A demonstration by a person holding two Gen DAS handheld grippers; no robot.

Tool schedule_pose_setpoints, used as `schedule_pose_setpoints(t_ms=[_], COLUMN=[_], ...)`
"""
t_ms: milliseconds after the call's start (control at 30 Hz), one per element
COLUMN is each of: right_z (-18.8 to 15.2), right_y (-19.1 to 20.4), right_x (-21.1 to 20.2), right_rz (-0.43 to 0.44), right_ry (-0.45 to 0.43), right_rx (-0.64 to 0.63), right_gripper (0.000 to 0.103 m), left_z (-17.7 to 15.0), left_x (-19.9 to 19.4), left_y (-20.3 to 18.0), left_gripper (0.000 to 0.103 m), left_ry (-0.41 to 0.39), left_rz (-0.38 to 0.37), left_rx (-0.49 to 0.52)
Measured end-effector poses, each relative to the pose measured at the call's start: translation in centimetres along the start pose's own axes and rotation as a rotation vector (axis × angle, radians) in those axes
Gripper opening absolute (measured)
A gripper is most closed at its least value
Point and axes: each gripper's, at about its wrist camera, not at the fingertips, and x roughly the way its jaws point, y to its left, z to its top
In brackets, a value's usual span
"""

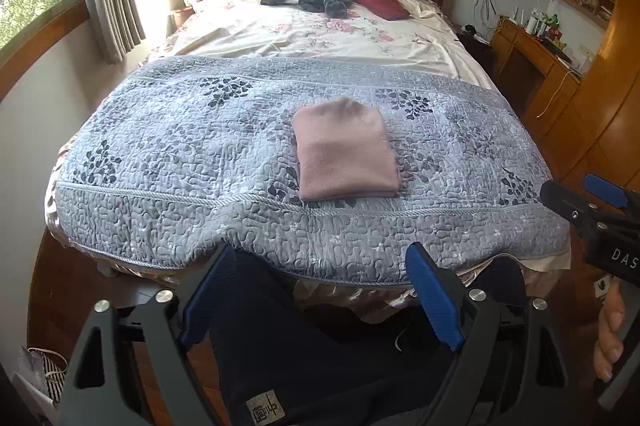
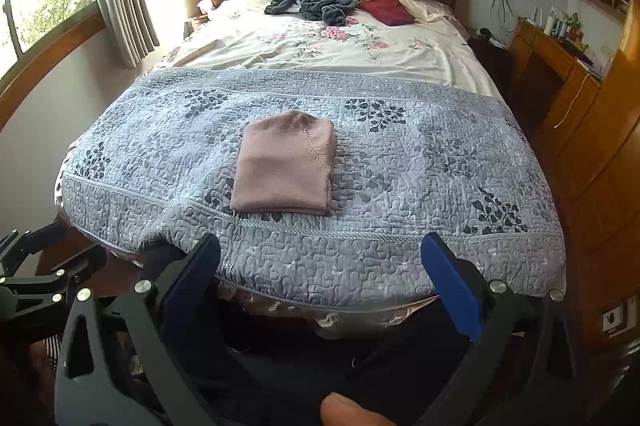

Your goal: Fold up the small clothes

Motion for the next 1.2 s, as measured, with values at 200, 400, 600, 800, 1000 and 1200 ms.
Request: schedule_pose_setpoints(t_ms=[200,400,600,800,1000,1200], right_z=[0.4,0.2,0.4,0.4,0.3,0.3], right_y=[0.1,0.2,0.2,0.3,0.8,1.0], right_x=[0.5,1.1,1.5,1.4,1.5,1.6], right_rz=[-0.001,0.004,0.005,0.008,0.011,0.021], right_ry=[0.011,0.027,0.035,0.025,0.019,0.012], right_rx=[-0.016,-0.016,-0.017,-0.017,-0.033,-0.026], right_gripper=[0.100,0.100,0.100,0.100,0.100,0.100], left_z=[0.7,0.9,1.1,1.1,1.1,1.2], left_x=[0.2,0.9,1.1,1.1,1.0,0.8], left_y=[-0.8,-1.2,-1.4,-1.2,-1.0,-0.8], left_gripper=[0.087,0.087,0.087,0.087,0.087,0.087], left_ry=[-0.002,0.014,0.014,0.012,0.000,-0.013], left_rz=[0.007,0.011,0.020,0.022,0.023,0.029], left_rx=[0.007,0.009,0.019,0.005,0.001,-0.002])
